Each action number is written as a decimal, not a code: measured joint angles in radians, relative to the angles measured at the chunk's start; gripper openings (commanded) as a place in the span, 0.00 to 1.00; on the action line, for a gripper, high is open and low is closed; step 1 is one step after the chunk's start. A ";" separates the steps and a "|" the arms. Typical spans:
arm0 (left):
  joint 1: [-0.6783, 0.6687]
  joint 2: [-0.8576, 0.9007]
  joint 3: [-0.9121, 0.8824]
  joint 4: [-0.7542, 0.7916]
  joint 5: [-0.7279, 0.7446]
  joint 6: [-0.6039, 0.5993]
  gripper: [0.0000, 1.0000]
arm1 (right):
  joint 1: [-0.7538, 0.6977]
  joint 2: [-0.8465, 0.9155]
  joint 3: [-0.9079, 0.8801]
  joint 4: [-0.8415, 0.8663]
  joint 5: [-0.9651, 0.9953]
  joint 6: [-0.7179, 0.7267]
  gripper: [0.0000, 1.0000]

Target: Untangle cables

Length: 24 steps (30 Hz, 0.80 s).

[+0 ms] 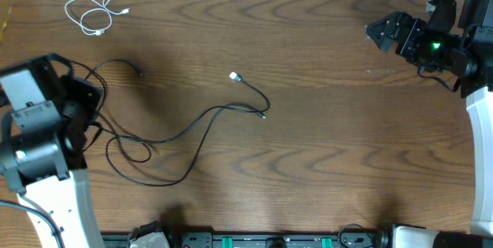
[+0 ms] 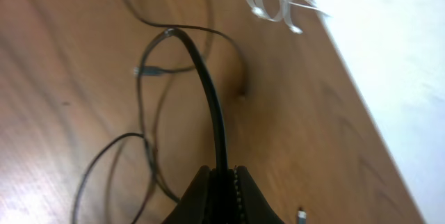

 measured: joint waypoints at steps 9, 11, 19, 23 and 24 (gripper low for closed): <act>0.193 0.175 0.000 0.000 -0.038 0.036 0.07 | 0.000 0.000 0.000 -0.001 0.007 0.000 0.97; 0.232 0.221 0.000 0.001 -0.051 0.039 0.07 | 0.000 0.000 0.000 -0.001 0.007 0.000 0.98; 0.374 0.345 0.000 0.111 -0.065 0.050 0.07 | 0.000 0.000 0.000 -0.001 0.016 0.000 0.99; 0.444 0.372 0.000 0.195 -0.075 0.050 0.08 | 0.000 0.000 0.000 -0.005 0.042 0.000 0.99; 0.459 0.378 0.000 0.211 -0.082 0.050 0.08 | 0.000 0.000 0.000 -0.005 0.049 0.000 0.99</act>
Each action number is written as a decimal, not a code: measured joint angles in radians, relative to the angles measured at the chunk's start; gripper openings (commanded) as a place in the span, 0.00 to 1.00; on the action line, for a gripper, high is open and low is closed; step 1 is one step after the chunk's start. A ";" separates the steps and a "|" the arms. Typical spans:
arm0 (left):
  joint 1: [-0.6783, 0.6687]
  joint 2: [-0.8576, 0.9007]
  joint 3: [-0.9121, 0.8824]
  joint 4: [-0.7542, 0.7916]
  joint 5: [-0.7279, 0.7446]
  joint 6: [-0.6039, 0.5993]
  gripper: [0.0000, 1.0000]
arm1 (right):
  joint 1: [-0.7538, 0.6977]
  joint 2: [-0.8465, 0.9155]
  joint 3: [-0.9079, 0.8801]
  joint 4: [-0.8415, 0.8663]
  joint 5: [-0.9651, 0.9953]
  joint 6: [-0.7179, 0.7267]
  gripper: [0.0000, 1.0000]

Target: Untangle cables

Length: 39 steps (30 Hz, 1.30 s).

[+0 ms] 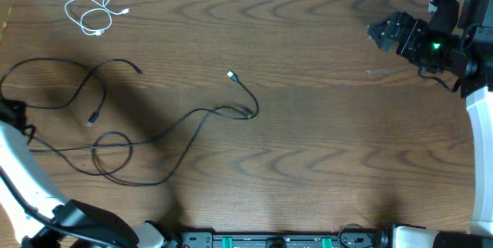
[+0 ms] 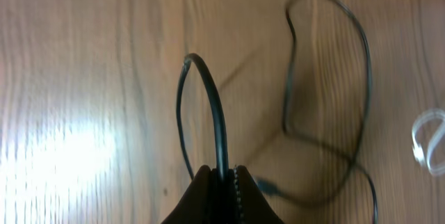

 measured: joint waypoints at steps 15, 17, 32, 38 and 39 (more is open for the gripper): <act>0.101 0.152 0.000 0.250 -0.249 0.222 0.07 | 0.000 0.000 0.000 0.010 0.037 0.000 0.99; 0.121 0.183 0.000 0.273 -0.257 0.250 0.08 | 0.000 0.000 0.000 0.010 0.037 0.000 0.99; 0.139 0.332 0.001 0.530 -0.249 0.423 0.08 | 0.000 0.000 0.000 0.009 0.037 0.001 0.99; 0.140 0.332 0.001 0.600 -0.249 0.493 0.08 | 0.001 0.000 0.000 0.006 0.037 0.008 0.99; 0.142 0.332 0.001 0.601 -0.249 0.498 0.08 | 0.001 0.000 0.000 0.006 0.037 0.008 0.99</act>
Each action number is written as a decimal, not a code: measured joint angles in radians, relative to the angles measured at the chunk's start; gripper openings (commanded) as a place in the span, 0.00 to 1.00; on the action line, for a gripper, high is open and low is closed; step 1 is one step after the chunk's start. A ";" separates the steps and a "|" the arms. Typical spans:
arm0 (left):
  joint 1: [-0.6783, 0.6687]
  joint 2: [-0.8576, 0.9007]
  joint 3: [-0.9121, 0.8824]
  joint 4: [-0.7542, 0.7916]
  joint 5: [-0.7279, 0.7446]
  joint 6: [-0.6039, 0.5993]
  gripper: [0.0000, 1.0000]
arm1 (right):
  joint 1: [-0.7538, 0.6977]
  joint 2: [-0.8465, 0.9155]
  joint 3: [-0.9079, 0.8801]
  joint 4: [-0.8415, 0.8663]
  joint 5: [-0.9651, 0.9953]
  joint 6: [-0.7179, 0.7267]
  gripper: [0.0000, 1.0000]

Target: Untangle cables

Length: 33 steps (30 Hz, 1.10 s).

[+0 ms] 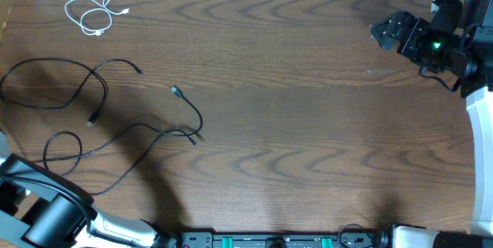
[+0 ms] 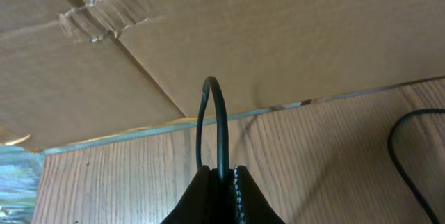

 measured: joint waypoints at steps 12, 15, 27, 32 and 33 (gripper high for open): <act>0.072 0.112 0.000 -0.023 -0.006 0.029 0.56 | 0.002 0.000 0.000 0.000 0.003 0.000 0.99; 0.073 0.117 0.000 -0.024 -0.007 0.030 0.72 | 0.002 0.000 0.000 0.000 0.003 0.000 0.99; 0.000 0.073 0.000 -0.018 -0.007 0.022 0.79 | 0.002 0.000 0.000 -0.003 0.003 0.000 0.99; -0.082 -0.075 0.000 -0.091 0.042 -0.049 0.79 | 0.002 0.000 0.000 -0.010 0.003 0.000 0.99; -0.100 -0.108 0.001 -0.123 0.076 -0.061 0.79 | 0.002 0.000 0.000 -0.010 0.003 0.000 0.99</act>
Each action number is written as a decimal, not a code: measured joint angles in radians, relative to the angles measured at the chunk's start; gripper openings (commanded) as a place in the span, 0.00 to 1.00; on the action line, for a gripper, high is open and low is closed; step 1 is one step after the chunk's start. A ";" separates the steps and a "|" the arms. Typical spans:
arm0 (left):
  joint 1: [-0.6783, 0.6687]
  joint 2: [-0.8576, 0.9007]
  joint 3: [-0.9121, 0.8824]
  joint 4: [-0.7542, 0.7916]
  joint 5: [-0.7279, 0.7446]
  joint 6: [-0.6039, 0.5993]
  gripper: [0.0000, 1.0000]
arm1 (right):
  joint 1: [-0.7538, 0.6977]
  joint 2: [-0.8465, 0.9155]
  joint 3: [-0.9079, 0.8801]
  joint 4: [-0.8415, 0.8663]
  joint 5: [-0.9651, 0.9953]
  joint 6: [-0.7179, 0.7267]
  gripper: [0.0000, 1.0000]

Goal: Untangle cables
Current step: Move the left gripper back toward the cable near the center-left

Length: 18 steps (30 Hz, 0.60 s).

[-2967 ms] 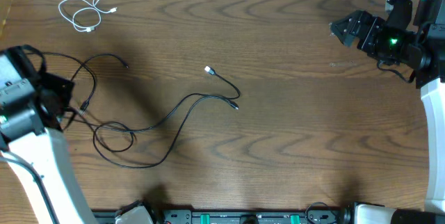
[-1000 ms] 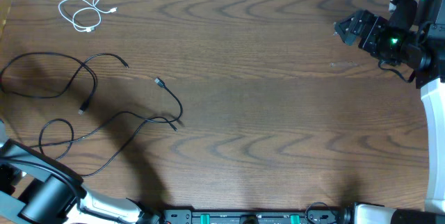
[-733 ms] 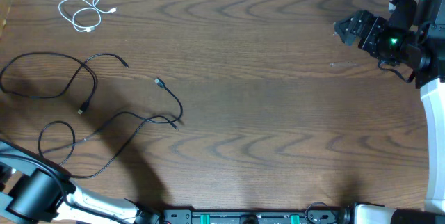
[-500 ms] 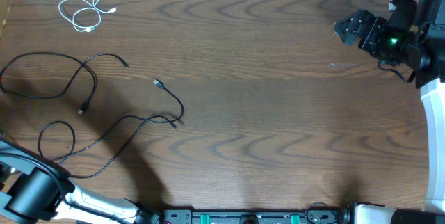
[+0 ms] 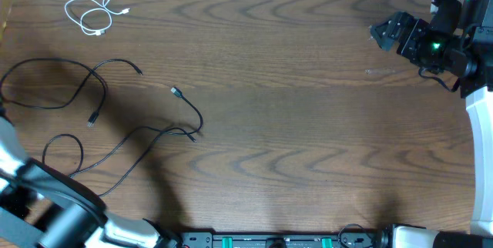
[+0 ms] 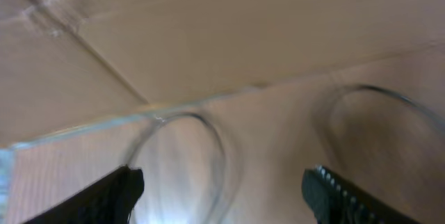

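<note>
Two black cables lie on the left part of the wooden table. One is a big loop [image 5: 46, 86] at the far left. The other snakes from a plug [image 5: 176, 92] down to the lower left. In the left wrist view my left gripper [image 6: 222, 200] is wide open, with nothing between its fingers [image 6: 104, 196]. A blurred cable loop [image 6: 208, 140] lies on the wood beneath it. In the overhead view only the left arm [image 5: 46, 209] shows, at the lower left corner. My right gripper [image 5: 381, 31] hovers at the far right, away from all cables.
A white cable [image 5: 96, 13] lies coiled at the back left. A cardboard wall [image 6: 208, 36] stands just past the table's left edge, close in front of the left gripper. The right arm [image 5: 462, 40] occupies the back right corner.
My left gripper was shut on a black cable by the cardboard wall and is now wide open, with the cable lying below it. The cables in the overhead view have barely shifted.
My left gripper was shut on a black cable at the table's left, the tangle reaching mid-table. Then the cable sat further left, with the plug end following. Later the gripper was at the cardboard wall with the cables spread at the left, and now it has let go.
</note>
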 measured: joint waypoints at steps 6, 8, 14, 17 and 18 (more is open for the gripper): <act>-0.123 -0.103 0.012 -0.281 0.438 -0.100 0.79 | 0.003 0.001 0.000 -0.010 0.000 0.000 0.99; -0.174 -0.089 0.008 -0.341 0.553 -0.114 0.79 | 0.011 0.006 0.000 -0.016 0.003 0.000 0.99; -0.380 -0.008 -0.024 -0.472 0.659 -0.130 0.78 | 0.030 0.043 0.000 -0.036 0.003 -0.002 0.99; -0.452 0.026 -0.025 -0.519 0.632 -0.144 0.79 | 0.032 0.060 0.000 -0.051 0.004 -0.002 0.99; -0.473 0.033 -0.026 -0.540 0.611 -0.155 0.80 | 0.033 0.063 0.000 -0.056 0.004 -0.002 0.99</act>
